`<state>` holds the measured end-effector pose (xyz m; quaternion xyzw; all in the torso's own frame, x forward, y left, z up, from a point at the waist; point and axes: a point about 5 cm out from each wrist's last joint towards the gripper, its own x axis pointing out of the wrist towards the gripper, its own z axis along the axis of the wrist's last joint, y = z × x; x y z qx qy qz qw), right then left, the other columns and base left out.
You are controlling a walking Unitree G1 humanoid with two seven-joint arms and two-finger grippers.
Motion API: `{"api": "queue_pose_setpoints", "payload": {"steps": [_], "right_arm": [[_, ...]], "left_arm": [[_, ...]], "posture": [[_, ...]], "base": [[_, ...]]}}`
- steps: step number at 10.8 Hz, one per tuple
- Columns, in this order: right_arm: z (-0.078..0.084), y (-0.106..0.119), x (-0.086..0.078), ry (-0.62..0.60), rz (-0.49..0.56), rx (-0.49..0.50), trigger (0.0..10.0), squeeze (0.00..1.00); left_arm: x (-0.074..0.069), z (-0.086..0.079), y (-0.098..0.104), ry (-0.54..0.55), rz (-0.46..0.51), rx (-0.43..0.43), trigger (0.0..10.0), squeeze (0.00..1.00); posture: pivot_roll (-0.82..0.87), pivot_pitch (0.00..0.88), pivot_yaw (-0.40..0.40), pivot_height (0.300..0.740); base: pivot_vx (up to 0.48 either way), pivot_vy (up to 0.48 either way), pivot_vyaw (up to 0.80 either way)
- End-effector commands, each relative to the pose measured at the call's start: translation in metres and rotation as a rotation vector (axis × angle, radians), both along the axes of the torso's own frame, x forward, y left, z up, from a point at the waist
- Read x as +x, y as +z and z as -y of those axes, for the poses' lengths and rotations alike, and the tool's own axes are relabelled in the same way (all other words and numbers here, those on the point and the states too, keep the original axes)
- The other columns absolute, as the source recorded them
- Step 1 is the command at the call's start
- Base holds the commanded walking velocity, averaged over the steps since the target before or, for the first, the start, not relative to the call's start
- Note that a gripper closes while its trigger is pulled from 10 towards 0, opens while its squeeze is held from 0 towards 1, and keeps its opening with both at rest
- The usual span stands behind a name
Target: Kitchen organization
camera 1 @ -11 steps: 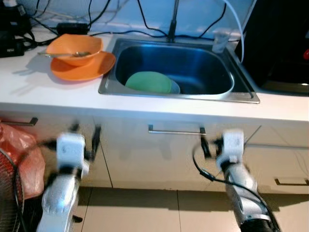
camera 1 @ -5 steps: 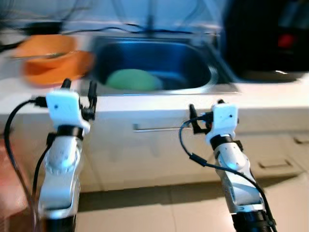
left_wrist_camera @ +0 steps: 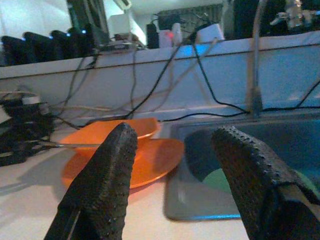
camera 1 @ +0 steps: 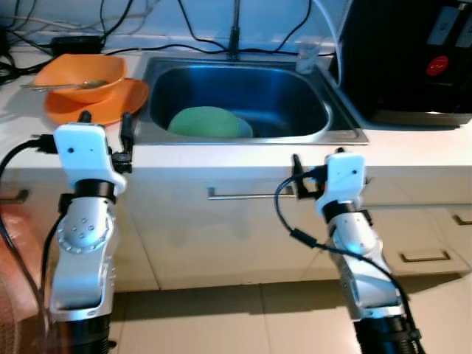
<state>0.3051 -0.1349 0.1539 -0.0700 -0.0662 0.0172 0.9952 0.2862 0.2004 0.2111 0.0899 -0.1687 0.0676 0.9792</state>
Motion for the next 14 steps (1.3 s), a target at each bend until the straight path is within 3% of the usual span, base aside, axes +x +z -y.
{"api": "queue_pose_setpoints", "payload": {"steps": [1, 7, 10, 14], "right_arm": [[0.000, 0.003, 0.003, -0.011, 0.003, -0.002, 10.0, 0.00], [-0.005, 0.024, 0.008, -0.012, 0.081, 0.011, 10.0, 0.00], [-0.014, 0.059, 0.010, 0.017, 0.205, 0.006, 10.0, 0.00], [-0.014, 0.063, 0.012, 0.016, 0.216, 0.009, 10.0, 0.00]], "left_arm": [[0.001, -0.001, -0.002, 0.016, -0.013, 0.001, 10.0, 0.00], [0.005, 0.002, 0.003, -0.002, -0.019, -0.040, 10.0, 0.00], [0.010, 0.000, 0.038, 0.010, 0.089, -0.075, 10.0, 0.00], [0.012, 0.000, 0.044, 0.016, 0.092, -0.077, 10.0, 0.00]], "posture": [[0.06, 0.025, -0.021, 0.740], [0.06, 0.018, -0.025, 0.740], [0.06, 0.009, -0.020, 0.740], [0.06, 0.004, -0.009, 0.740]], "base": [[0.000, 0.000, 0.80], [0.000, 0.000, 0.09], [0.378, 0.000, 0.00], [0.441, 0.000, 0.00]]}}
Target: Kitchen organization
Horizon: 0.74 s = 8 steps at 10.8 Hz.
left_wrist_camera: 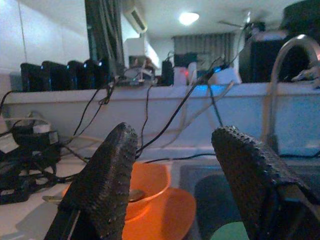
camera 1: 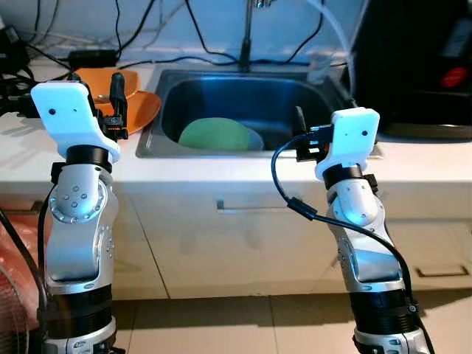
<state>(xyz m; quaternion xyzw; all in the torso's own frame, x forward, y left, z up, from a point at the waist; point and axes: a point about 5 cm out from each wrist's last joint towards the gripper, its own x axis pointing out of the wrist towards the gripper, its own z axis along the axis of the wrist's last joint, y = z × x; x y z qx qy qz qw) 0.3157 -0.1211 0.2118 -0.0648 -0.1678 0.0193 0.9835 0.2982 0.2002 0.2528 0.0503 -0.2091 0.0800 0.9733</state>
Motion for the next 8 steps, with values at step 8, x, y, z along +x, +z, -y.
{"api": "queue_pose_setpoints", "payload": {"steps": [8], "right_arm": [[-0.0013, 0.0021, -0.0007, -0.006, 0.011, -0.012, 10.0, 0.00]], "left_arm": [[0.0014, 0.0032, 0.0004, -0.011, -0.006, -0.003, 10.0, 0.00]], "posture": [[0.07, 0.002, -0.001, 0.740]], "base": [[0.231, 0.139, 0.00]]}}
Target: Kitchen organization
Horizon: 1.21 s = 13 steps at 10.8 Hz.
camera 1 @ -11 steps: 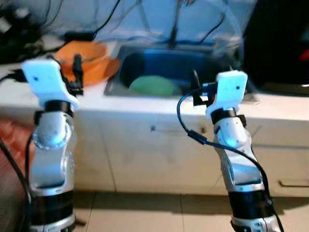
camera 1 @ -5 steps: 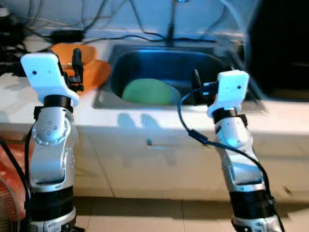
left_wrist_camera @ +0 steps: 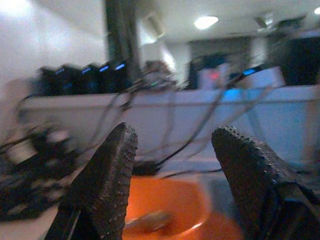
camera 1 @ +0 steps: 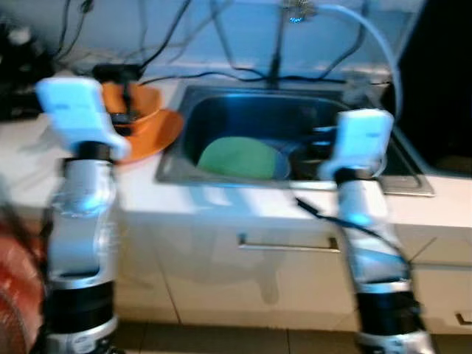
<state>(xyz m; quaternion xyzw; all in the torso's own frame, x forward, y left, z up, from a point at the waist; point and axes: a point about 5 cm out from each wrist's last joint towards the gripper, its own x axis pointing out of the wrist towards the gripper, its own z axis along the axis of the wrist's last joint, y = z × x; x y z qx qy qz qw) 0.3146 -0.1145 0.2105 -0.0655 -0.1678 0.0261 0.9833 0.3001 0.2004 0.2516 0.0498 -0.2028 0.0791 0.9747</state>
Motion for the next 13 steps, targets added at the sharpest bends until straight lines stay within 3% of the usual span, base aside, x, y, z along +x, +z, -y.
{"api": "queue_pose_setpoints", "payload": {"steps": [1, 6, 8, 11, 13], "right_arm": [[0.005, 0.004, 0.000, -0.019, 0.013, -0.009, 10.0, 0.00], [0.005, 0.002, -0.001, -0.017, 0.003, 0.003, 10.0, 0.00], [0.006, 0.002, -0.001, -0.016, -0.009, 0.006, 10.0, 0.00], [0.007, 0.000, -0.001, -0.020, -0.020, 0.017, 10.0, 0.00], [0.007, 0.001, -0.002, -0.024, -0.014, 0.020, 10.0, 0.00]], "left_arm": [[-0.001, 0.004, 0.001, -0.008, 0.005, -0.001, 10.0, 0.00], [0.003, 0.000, -0.006, 0.002, -0.038, -0.027, 10.0, 0.00], [0.004, -0.001, -0.014, 0.005, -0.076, -0.039, 10.0, 0.00], [0.003, 0.002, -0.018, -0.012, -0.087, -0.029, 10.0, 0.00], [0.005, 0.002, -0.018, -0.025, -0.099, -0.028, 10.0, 0.00]], "posture": [[0.07, 0.002, -0.001, 0.740], [0.06, 0.007, -0.006, 0.740], [0.06, 0.014, -0.012, 0.740], [0.06, 0.017, -0.009, 0.740], [0.05, 0.019, -0.005, 0.740]], "base": [[0.000, 0.000, 0.00], [0.000, 0.078, 0.00], [0.000, 0.366, -0.80], [0.000, 0.000, -0.80], [0.000, 0.000, 0.00]]}}
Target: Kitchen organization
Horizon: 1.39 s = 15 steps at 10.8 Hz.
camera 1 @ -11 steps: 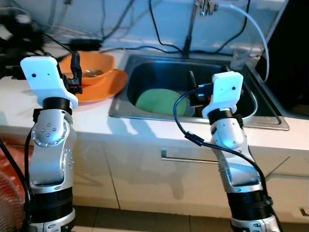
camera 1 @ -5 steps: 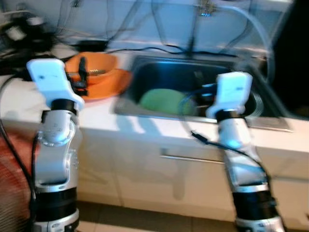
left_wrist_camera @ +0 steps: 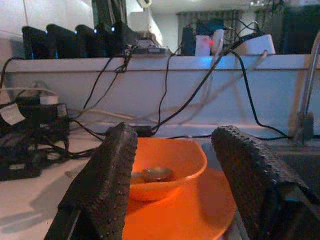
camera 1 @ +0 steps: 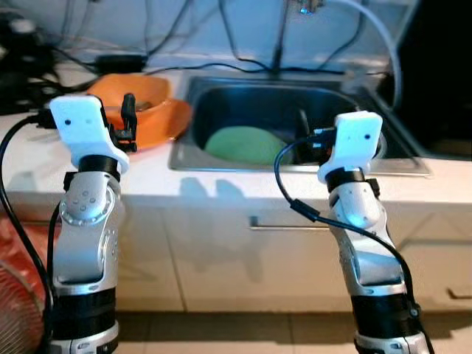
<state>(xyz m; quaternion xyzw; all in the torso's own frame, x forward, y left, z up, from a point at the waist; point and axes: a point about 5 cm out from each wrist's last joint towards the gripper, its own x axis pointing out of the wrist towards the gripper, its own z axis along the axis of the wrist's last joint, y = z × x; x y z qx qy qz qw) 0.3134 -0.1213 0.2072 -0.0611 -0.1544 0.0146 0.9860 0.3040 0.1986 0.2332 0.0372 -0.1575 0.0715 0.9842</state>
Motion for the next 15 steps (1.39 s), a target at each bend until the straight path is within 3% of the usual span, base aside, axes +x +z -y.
{"api": "queue_pose_setpoints", "payload": {"steps": [1, 4, 7, 13, 15], "right_arm": [[0.0000, 0.0039, -0.0008, -0.003, 0.011, 0.008, 10.0, 0.00], [0.0000, 0.0026, -0.0004, -0.005, 0.001, 0.008, 10.0, 0.00], [-0.0006, 0.0041, 0.0002, -0.003, 0.008, 0.007, 10.0, 0.00], [-0.0009, 0.0028, -0.0009, -0.010, 0.006, 0.008, 10.0, 0.00], [0.0000, 0.0033, 0.0000, -0.016, 0.012, -0.014, 10.0, 0.00]], "left_arm": [[0.0017, 0.0005, 0.0004, -0.009, -0.008, 0.004, 10.0, 0.00], [0.0029, -0.0005, 0.0005, 0.002, -0.016, -0.008, 10.0, 0.00], [0.0034, -0.0020, -0.0010, 0.009, -0.026, -0.012, 10.0, 0.00], [0.0037, 0.0031, -0.0011, -0.011, -0.023, 0.017, 10.0, 0.00], [0.0063, 0.0039, -0.0018, 0.005, -0.033, 0.021, 10.0, 0.00]], "posture": [[0.05, 0.019, -0.005, 0.740], [0.05, 0.022, -0.007, 0.740], [0.05, 0.020, -0.010, 0.740], [0.05, 0.022, -0.001, 0.740], [0.05, 0.016, -0.003, 0.740]], "base": [[0.000, 0.000, 0.00], [0.000, 0.084, -0.53], [0.000, 0.480, 0.00], [0.000, 0.000, 0.00], [0.000, -0.347, 0.00]]}}
